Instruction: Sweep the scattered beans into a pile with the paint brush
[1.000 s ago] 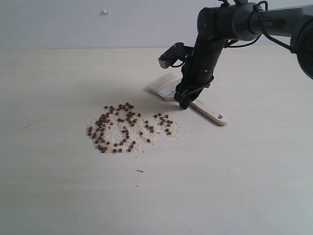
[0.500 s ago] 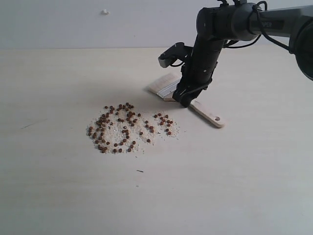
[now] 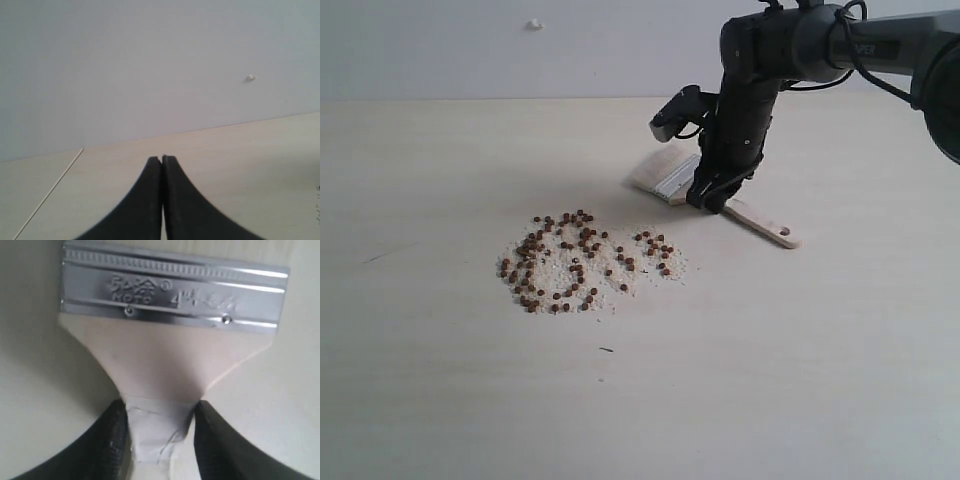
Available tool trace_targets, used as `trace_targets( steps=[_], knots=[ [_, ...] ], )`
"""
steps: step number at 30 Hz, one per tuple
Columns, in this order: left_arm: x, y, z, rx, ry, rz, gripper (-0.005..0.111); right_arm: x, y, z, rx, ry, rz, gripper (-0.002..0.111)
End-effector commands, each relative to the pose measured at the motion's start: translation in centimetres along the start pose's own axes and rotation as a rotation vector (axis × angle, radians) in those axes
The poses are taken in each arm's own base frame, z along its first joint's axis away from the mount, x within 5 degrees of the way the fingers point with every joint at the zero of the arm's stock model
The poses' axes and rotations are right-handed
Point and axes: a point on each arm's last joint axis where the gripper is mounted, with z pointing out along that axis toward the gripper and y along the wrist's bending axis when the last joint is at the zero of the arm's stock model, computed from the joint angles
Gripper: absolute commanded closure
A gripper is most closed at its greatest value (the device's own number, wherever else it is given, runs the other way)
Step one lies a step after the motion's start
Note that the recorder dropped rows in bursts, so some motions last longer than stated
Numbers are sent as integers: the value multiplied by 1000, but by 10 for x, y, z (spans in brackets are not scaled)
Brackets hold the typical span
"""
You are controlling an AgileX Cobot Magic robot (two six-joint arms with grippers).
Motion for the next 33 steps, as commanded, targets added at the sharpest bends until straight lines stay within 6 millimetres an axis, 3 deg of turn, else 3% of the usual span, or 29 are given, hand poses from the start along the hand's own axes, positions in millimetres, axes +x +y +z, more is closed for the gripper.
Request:
trace_targets(
  steps=[1, 6, 16, 19, 26, 33],
  knots=[
    [0, 0, 0, 0, -11, 3, 107, 5, -6, -20, 52, 43, -5, 108],
    [0, 0, 0, 0, -11, 3, 107, 8, -3, -99, 41, 3, 19, 108],
    [0, 0, 0, 0, -11, 3, 107, 13, 7, -162, 15, -139, 105, 108],
    [0, 0, 0, 0, -11, 3, 107, 15, 11, -171, -5, -164, 173, 108],
    [0, 0, 0, 0, -11, 3, 107, 32, 22, -157, -49, -82, 298, 108],
    [0, 0, 0, 0, -11, 3, 107, 40, 30, -155, -54, -201, 396, 108]
  ],
)
